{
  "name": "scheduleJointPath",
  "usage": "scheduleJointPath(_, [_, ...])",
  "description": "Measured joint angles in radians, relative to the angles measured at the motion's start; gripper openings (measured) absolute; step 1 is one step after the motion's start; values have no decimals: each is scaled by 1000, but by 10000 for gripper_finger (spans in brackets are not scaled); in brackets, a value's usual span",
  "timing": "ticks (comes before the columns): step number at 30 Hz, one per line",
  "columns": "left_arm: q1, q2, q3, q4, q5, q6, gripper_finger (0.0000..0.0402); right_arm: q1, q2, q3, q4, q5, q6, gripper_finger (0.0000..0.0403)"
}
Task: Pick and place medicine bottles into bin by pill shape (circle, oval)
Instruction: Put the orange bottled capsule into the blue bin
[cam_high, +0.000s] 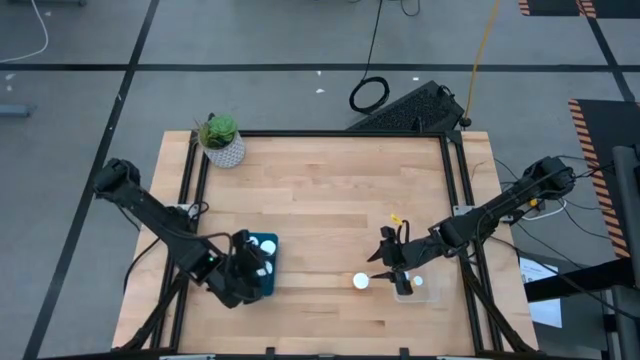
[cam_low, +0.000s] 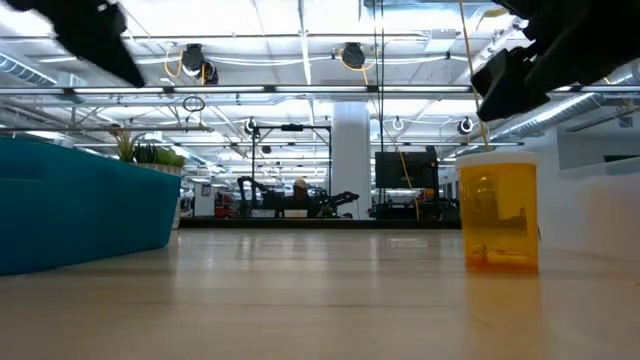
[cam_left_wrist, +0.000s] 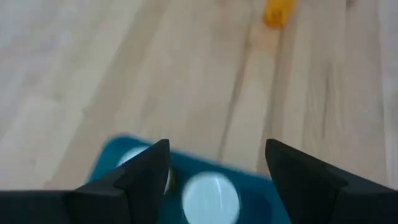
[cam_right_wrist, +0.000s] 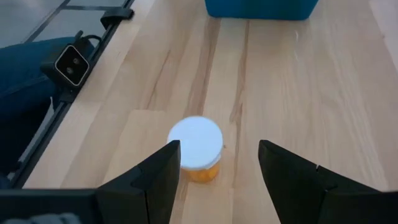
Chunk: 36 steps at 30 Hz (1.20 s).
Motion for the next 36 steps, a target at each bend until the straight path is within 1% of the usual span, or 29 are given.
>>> scheduleJointPath(3, [43, 0, 44, 0, -30, 38, 269, 2, 0, 0, -30, 0, 12, 212])
scheduleJointPath(7, [119, 0, 91, 3, -35, 140, 269, 6, 0, 0, -57, -1, 0, 212])
scheduleJointPath(9, [157, -1, 96, 24, -34, 192, 269, 5, 0, 0, -56, 0, -5, 211])
scheduleJointPath(12, [203, 0, 96, 57, -14, 251, 269, -19, 4, 0, -53, -1, 51, 202])
scheduleJointPath(17, [257, 28, 96, 129, -14, 301, 269, -34, 65, 1, -45, -71, 84, 178])
scheduleJointPath(20, [265, 71, 96, 230, -1, 340, 269, -24, 111, 1, -39, -104, 98, 165])
scheduleJointPath(25, [271, 156, 96, 407, 56, 403, 269, -20, 155, 0, 7, -106, 96, 154])
scheduleJointPath(29, [287, 218, 96, 537, 120, 423, 269, -34, 184, 1, 34, -104, 78, 153])
scheduleJointPath(36, [302, 328, 96, 748, 197, 477, 269, -67, 244, 0, 121, -102, 45, 153])
